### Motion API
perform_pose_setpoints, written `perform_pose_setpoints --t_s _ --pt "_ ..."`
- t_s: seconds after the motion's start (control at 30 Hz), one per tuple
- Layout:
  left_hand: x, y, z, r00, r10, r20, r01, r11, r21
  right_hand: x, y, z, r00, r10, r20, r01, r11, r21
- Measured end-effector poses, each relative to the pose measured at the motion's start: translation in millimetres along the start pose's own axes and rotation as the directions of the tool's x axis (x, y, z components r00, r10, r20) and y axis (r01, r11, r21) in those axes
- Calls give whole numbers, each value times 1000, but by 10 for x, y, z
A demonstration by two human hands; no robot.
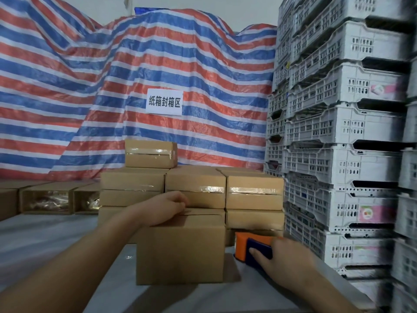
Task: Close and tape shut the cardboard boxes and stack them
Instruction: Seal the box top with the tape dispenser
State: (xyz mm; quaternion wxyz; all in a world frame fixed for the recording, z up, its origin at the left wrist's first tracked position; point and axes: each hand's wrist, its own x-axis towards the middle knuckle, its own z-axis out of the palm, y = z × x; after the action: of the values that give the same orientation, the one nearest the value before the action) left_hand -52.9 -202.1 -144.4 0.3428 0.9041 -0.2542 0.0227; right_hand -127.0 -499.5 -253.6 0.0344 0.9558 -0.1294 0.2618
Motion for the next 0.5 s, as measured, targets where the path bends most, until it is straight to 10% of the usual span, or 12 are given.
perform_pose_setpoints --t_s 0.27,0.5 --pt "-25 -1 -20 976 -143 -162 39 855 -518 310 7 -275 984 166 -69 -146 962 233" --pt "13 7 -7 975 -149 -165 38 842 -538 916 -454 -1205 991 24 133 -135 254 958"
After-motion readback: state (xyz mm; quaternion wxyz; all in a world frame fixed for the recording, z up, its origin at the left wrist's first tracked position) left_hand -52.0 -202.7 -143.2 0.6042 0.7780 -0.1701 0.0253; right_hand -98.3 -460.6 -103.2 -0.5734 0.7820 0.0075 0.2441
